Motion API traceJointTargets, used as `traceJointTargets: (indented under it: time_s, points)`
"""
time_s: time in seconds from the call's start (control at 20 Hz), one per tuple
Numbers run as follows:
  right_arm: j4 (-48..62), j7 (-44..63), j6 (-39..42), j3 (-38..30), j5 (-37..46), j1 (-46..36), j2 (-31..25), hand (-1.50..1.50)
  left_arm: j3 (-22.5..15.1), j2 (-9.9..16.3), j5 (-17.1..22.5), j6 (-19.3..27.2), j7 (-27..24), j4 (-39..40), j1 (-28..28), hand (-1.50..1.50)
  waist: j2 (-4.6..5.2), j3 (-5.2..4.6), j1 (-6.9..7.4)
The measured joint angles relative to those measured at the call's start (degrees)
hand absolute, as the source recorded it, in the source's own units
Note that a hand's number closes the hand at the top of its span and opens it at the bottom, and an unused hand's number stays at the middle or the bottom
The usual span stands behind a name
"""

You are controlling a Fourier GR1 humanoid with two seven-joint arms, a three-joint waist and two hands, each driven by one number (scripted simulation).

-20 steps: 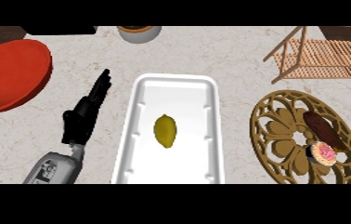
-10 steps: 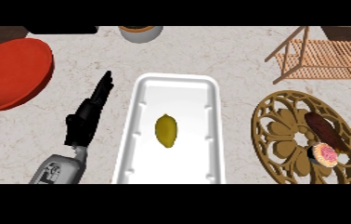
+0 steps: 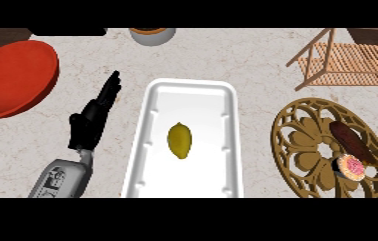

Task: Pick the cupcake from the placemat and place it in the tiered shelf

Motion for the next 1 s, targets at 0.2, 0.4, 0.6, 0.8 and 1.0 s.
traceJointTargets:
  time_s: [0.2, 0.4, 0.6, 0.8, 1.0]
  points:
    - [-0.8, 1.8, 2.5, -0.2, 1.5, -1.8, 2.5, -1.5, 0.5, -1.0, -1.3, -0.8, -0.3, -1.1, 1.3, 0.0, 0.0, -0.01, 0.07]
    - [0.9, -0.2, 2.3, 1.5, 7.3, -2.3, 6.0, -1.5, 1.5, -1.7, -2.1, -1.8, -0.5, -1.0, 1.5, 0.0, 0.01, 0.0, 0.1]
    - [0.3, -0.5, 2.7, 2.9, 11.6, -1.9, 9.0, -1.5, 2.0, -2.7, -3.4, -2.0, 0.5, -1.6, 1.4, 0.0, 0.01, 0.0, 0.06]
    - [3.4, -3.4, 4.2, 1.1, 13.6, -3.1, 9.1, -1.5, 2.4, -3.7, -4.4, -2.6, 1.3, -2.3, 1.6, 0.0, 0.01, 0.01, 0.1]
    - [4.3, -4.1, 4.8, 1.5, 16.8, -4.0, 10.5, -1.5, 2.9, -4.8, -5.5, -2.8, 1.8, -2.6, 1.7, 0.0, 0.01, 0.01, 0.11]
